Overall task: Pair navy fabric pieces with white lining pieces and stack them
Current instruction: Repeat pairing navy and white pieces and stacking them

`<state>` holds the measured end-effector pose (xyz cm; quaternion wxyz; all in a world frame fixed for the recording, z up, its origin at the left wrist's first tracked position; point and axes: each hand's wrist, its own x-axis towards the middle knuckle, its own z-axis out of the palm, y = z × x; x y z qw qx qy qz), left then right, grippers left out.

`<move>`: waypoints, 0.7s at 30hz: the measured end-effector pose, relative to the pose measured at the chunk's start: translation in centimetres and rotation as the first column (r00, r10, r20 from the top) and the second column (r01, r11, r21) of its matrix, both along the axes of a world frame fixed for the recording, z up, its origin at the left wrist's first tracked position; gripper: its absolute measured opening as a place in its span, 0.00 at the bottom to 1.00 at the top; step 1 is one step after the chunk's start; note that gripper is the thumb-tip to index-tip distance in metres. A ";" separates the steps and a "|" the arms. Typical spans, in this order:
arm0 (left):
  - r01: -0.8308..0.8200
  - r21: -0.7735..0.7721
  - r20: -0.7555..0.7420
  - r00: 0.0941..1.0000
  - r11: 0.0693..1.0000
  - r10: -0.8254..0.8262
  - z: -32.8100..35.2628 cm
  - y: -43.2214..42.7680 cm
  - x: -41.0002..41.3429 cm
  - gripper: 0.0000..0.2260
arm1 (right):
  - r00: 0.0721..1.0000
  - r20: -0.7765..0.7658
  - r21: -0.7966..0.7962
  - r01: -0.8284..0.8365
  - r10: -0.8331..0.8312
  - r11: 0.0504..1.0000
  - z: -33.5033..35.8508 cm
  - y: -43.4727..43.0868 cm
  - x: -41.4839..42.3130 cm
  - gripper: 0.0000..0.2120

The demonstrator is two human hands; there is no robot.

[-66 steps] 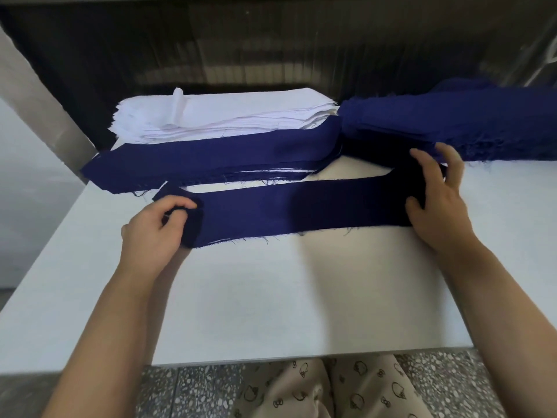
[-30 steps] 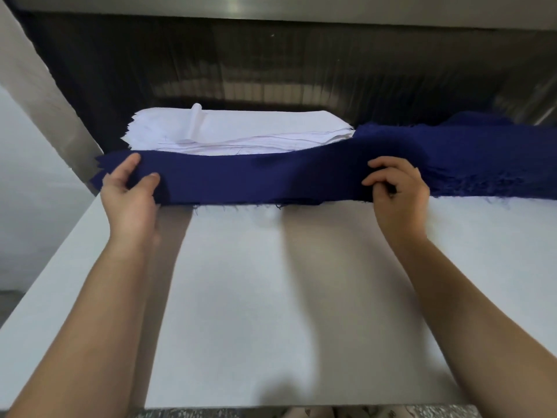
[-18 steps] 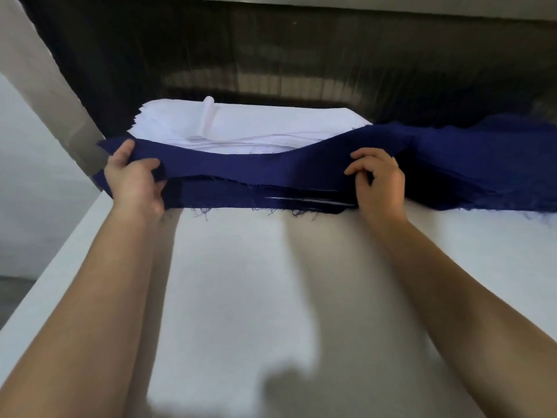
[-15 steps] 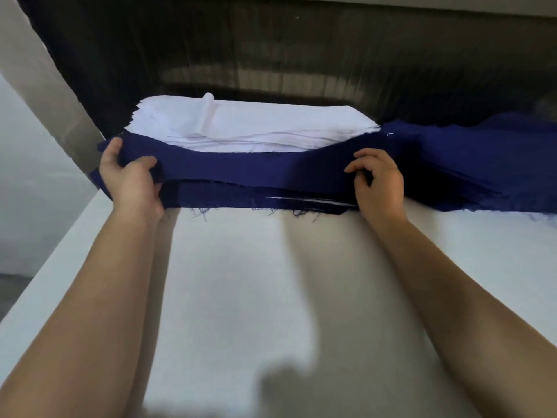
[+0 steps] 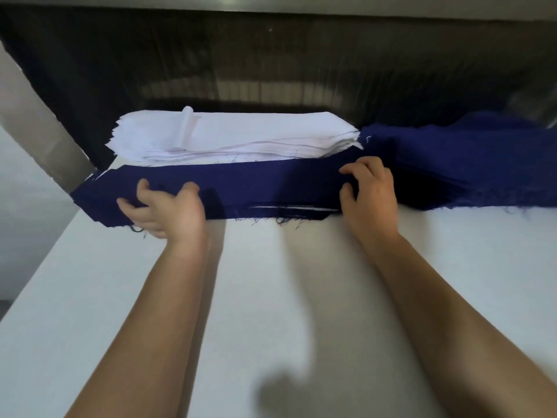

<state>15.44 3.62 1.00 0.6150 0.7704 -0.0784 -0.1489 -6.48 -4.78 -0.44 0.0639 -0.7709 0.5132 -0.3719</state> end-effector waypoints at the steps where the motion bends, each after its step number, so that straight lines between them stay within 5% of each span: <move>1: 0.015 -0.003 -0.004 1.000 1.000 -0.015 0.1 -0.2 -0.9 0.31 | 0.999 0.037 -0.036 -0.008 0.010 0.999 0.5 0.2 -0.3 0.12; 7: 0.126 -0.013 -0.022 0.992 0.992 -0.126 0.4 -1.1 -6.1 0.29 | 1.000 -0.004 -0.226 0.025 -0.027 0.974 3.1 -0.5 -3.3 0.12; 14: 0.171 -0.133 0.075 0.984 0.976 -0.162 0.3 -3.3 -11.9 0.26 | 0.953 -0.256 0.071 0.183 -0.159 0.981 4.9 -3.4 -6.3 0.18; 21: 0.400 -0.222 0.108 0.916 0.889 -0.386 -0.5 -6.8 -16.5 0.22 | 0.982 -0.162 0.190 0.132 -0.102 0.973 6.0 -4.7 -7.6 0.18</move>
